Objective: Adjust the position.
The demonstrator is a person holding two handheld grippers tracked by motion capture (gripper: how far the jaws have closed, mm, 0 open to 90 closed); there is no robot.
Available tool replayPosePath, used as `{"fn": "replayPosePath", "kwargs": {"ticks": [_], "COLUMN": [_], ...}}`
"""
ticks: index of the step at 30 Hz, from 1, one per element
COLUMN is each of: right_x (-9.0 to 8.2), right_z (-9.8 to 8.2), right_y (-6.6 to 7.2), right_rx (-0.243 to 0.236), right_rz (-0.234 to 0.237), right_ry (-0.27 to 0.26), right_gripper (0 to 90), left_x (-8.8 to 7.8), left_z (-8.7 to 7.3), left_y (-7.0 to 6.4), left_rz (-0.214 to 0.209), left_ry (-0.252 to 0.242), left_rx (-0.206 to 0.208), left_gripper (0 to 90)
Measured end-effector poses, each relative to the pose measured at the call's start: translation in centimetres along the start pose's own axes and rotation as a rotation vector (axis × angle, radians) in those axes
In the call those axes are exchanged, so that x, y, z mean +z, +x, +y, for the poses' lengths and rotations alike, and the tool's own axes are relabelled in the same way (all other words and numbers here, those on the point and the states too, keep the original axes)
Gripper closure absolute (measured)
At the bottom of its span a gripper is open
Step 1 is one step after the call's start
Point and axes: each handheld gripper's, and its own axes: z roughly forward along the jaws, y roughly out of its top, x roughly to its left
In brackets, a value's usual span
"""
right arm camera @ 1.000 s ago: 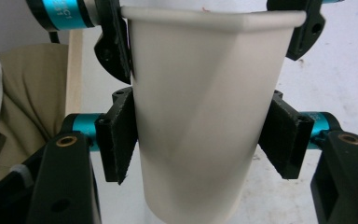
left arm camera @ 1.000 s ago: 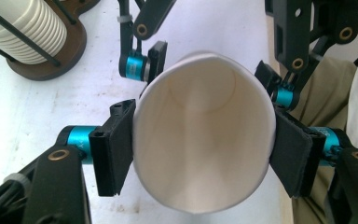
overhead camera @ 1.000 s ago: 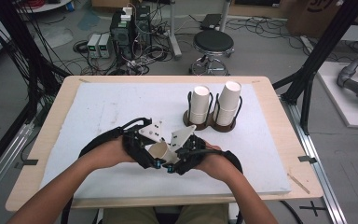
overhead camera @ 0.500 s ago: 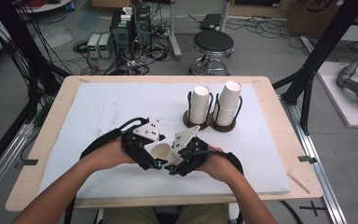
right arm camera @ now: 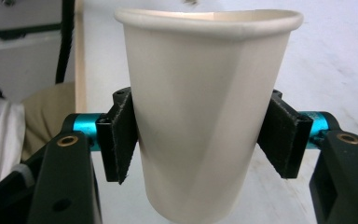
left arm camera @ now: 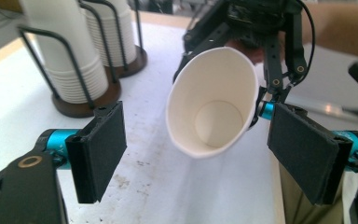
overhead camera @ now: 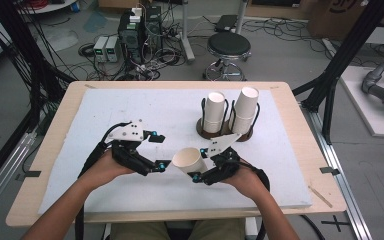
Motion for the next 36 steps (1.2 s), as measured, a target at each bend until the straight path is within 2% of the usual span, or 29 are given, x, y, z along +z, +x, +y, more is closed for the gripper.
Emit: {"fn": "replayPosePath", "kwargs": {"ticks": [6,9,14,19,21,28,36], "right_x": [-1.2,-1.7,-2.6,-3.5,-3.8,-4.7,-5.2], "right_z": [-1.2,-1.8,-2.5,-3.4,-3.8,-4.8,-5.3], "right_y": [-0.3,-0.5,-0.8,-1.0,-0.9,-1.0,-1.2], "right_rx": [0.042,0.056,0.071,0.084,0.094,0.114,0.148], "right_rz": [-0.046,-0.071,-0.108,-0.154,-0.169,-0.215,-0.239], "right_ry": [-0.077,-0.103,-0.146,-0.203,-0.227,-0.267,-0.309], "right_gripper": [34.8,34.8,34.8,34.8,34.8,34.2,33.9], "left_x": [-0.8,-1.0,-1.7,-2.6,-2.9,-3.3,-3.6], "left_z": [-3.0,-4.8,-6.8,-8.1,-8.6,-9.1,-9.2], "left_y": [0.5,0.6,0.9,1.2,1.2,1.2,1.3], "left_rz": [0.107,0.141,0.188,0.236,0.249,0.273,0.288], "left_ry": [-0.117,-0.185,-0.233,-0.276,-0.315,-0.310,-0.326], "left_rx": [-0.073,-0.108,-0.139,-0.157,-0.183,-0.188,-0.183], "left_gripper": [18.9,18.8,18.1,18.1,18.3,18.3,18.3]}}
